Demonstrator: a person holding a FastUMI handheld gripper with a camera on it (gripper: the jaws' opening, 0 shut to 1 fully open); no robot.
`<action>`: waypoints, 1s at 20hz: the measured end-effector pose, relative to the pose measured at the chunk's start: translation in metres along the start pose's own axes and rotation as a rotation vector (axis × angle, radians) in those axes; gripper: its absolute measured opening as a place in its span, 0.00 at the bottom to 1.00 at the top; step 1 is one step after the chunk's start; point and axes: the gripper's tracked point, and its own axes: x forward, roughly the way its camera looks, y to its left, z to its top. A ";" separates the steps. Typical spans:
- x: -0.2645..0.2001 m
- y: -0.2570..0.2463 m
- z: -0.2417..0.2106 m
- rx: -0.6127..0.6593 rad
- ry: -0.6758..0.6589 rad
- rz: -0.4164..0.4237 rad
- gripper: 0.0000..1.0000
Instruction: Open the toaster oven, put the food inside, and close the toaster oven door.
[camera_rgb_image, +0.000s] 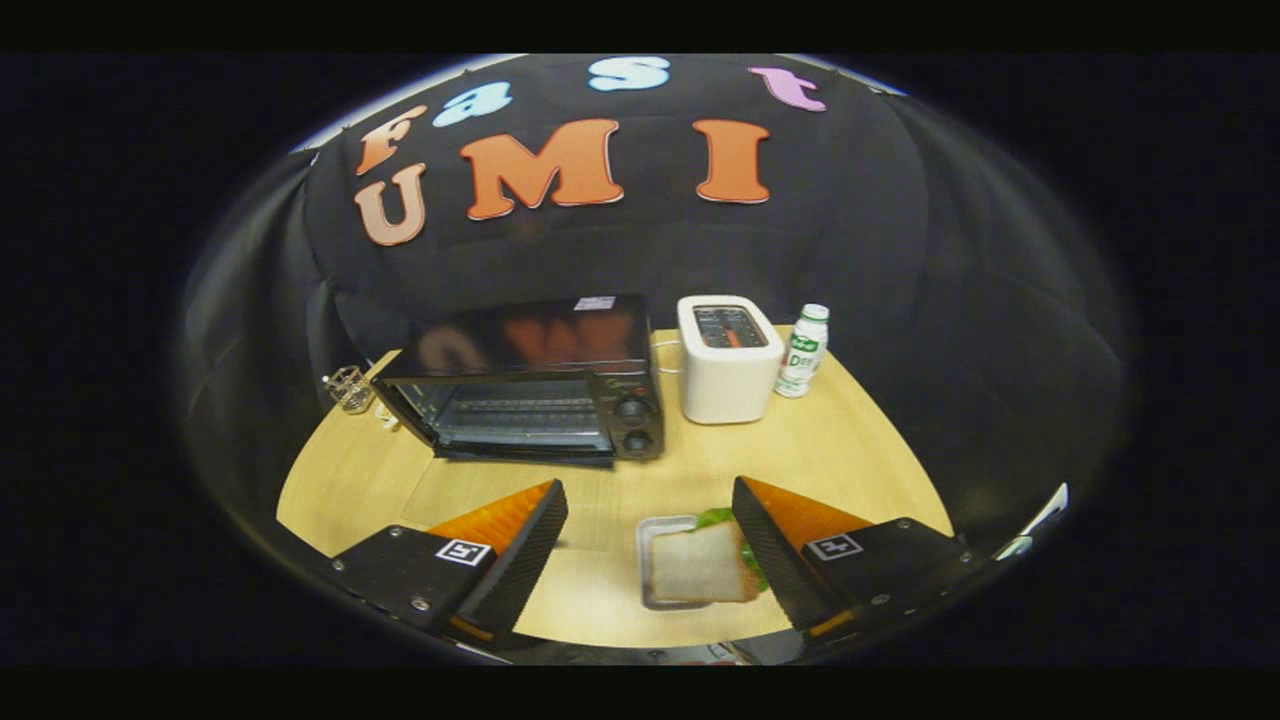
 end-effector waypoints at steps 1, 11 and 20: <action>-0.002 -0.011 -0.004 0.004 0.026 -0.002 0.98; 0.024 -0.076 -0.072 0.134 0.289 0.047 0.99; 0.068 -0.061 -0.114 0.109 0.462 0.127 1.00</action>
